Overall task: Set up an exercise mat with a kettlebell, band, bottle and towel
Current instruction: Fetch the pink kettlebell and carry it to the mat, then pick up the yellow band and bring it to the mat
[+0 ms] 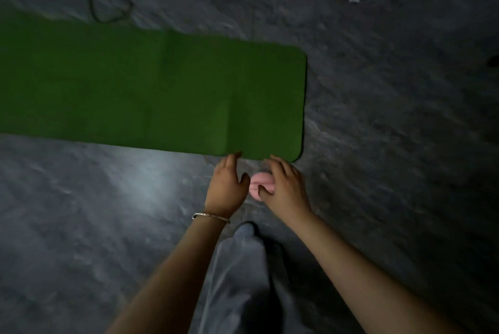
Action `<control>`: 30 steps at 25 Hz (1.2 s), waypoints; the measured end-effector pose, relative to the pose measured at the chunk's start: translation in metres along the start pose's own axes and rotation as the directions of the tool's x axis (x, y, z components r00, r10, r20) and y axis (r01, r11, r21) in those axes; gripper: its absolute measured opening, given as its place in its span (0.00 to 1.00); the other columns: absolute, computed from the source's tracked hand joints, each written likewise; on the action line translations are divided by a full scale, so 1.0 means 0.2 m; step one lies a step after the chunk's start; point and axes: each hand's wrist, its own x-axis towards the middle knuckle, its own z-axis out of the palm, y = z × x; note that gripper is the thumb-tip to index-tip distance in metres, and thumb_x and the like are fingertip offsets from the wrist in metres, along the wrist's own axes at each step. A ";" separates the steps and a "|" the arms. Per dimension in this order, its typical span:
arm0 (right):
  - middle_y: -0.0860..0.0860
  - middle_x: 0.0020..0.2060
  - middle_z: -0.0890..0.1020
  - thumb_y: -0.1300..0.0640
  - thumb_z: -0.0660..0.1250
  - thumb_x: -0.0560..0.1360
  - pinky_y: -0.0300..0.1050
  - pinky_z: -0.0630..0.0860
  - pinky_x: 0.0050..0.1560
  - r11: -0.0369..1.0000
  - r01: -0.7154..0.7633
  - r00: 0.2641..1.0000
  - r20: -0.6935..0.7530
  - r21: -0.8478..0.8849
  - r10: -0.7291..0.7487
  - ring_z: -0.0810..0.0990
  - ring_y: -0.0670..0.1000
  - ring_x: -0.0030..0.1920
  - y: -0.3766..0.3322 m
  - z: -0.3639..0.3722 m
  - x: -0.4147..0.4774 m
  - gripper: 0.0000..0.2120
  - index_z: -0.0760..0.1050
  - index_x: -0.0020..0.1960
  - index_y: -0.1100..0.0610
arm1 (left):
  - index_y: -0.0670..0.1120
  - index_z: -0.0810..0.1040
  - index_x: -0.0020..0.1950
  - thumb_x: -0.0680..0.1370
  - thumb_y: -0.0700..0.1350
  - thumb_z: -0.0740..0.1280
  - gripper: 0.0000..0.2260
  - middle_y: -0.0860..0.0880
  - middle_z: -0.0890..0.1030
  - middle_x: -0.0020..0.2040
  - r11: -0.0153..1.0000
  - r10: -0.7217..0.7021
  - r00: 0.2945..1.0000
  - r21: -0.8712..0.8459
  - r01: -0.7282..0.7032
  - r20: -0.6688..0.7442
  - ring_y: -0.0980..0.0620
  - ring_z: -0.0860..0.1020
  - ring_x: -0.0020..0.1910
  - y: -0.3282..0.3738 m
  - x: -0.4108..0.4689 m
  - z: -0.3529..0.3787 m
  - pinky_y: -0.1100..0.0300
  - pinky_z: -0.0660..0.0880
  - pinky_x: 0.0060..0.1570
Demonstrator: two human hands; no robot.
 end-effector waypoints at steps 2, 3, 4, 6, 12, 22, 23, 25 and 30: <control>0.55 0.67 0.72 0.53 0.73 0.67 0.54 0.68 0.64 0.998 0.039 0.998 -0.045 0.058 -0.036 0.70 0.57 0.67 -0.38 -0.26 -0.07 0.28 0.70 0.66 0.56 | 0.41 0.67 0.69 0.74 0.38 0.66 0.23 0.42 0.74 0.65 0.998 -0.027 0.992 -0.052 0.020 -0.127 0.43 0.72 0.64 0.19 -0.19 -0.40 0.60 0.65 0.62; 0.55 0.67 0.71 0.54 0.72 0.68 0.55 0.68 0.65 0.994 0.071 0.996 -0.061 0.087 -0.066 0.69 0.56 0.67 -0.58 -0.38 -0.11 0.28 0.69 0.66 0.56 | 0.41 0.67 0.69 0.74 0.39 0.66 0.23 0.43 0.74 0.66 0.996 -0.052 0.982 -0.080 0.037 -0.184 0.43 0.72 0.64 0.26 -0.30 -0.61 0.61 0.65 0.61; 0.54 0.68 0.71 0.55 0.72 0.68 0.55 0.68 0.65 0.987 0.114 0.992 -0.076 0.117 -0.105 0.69 0.56 0.68 -0.78 -0.48 -0.16 0.28 0.69 0.66 0.56 | 0.42 0.67 0.69 0.74 0.40 0.66 0.23 0.44 0.74 0.66 0.993 -0.072 0.968 -0.109 0.046 -0.242 0.45 0.72 0.64 0.31 -0.42 -0.82 0.62 0.64 0.62; 0.55 0.67 0.71 0.56 0.73 0.68 0.55 0.68 0.65 0.969 0.174 0.982 -0.105 0.176 -0.157 0.70 0.57 0.67 -1.15 -0.63 -0.23 0.28 0.71 0.65 0.56 | 0.43 0.68 0.68 0.75 0.40 0.67 0.22 0.46 0.73 0.66 0.989 -0.082 0.935 -0.145 0.033 -0.346 0.48 0.70 0.66 0.39 -0.63 -1.18 0.63 0.63 0.63; 0.55 0.69 0.70 0.55 0.73 0.68 0.52 0.67 0.67 0.860 0.432 0.901 -0.093 0.270 -0.424 0.69 0.55 0.68 -2.37 -0.64 -0.44 0.27 0.71 0.66 0.56 | 0.45 0.70 0.67 0.75 0.39 0.67 0.21 0.53 0.72 0.63 0.994 -0.039 0.757 -0.101 -0.037 -0.653 0.58 0.68 0.65 0.25 -1.31 -2.31 0.69 0.59 0.63; 0.51 0.69 0.69 0.55 0.73 0.69 0.40 0.61 0.67 0.568 0.690 0.656 -0.055 0.449 -0.753 0.66 0.49 0.69 -3.97 -0.10 -0.76 0.28 0.70 0.67 0.52 | 0.50 0.68 0.68 0.70 0.43 0.74 0.28 0.56 0.70 0.65 0.967 -0.248 0.398 -0.251 0.046 -0.883 0.61 0.66 0.65 -0.46 -2.10 -3.51 0.65 0.61 0.64; 0.50 0.69 0.69 0.54 0.73 0.69 0.41 0.61 0.67 0.539 0.701 0.628 -0.047 0.467 -0.777 0.66 0.49 0.69 -4.09 -0.04 -0.75 0.27 0.70 0.67 0.51 | 0.50 0.68 0.68 0.70 0.44 0.74 0.29 0.56 0.70 0.66 0.964 -0.263 0.359 -0.258 0.063 -0.896 0.60 0.66 0.66 -0.53 -2.14 -3.59 0.64 0.62 0.65; 0.49 0.68 0.69 0.54 0.72 0.69 0.42 0.63 0.67 0.482 0.717 0.565 -0.015 0.503 -0.825 0.67 0.48 0.68 -4.35 0.13 -0.73 0.27 0.70 0.66 0.50 | 0.51 0.68 0.69 0.69 0.44 0.74 0.30 0.56 0.70 0.67 0.950 -0.311 0.269 -0.293 0.104 -0.912 0.61 0.66 0.66 -0.70 -2.22 -3.75 0.65 0.62 0.65; 0.50 0.68 0.71 0.55 0.73 0.69 0.50 0.67 0.67 0.344 0.721 0.370 0.086 0.602 -0.925 0.70 0.50 0.67 -5.08 0.59 -0.68 0.27 0.70 0.66 0.52 | 0.51 0.68 0.69 0.70 0.44 0.74 0.29 0.55 0.70 0.67 0.901 -0.407 0.020 -0.398 0.173 -0.913 0.62 0.65 0.64 -1.11 -2.35 -4.27 0.67 0.59 0.62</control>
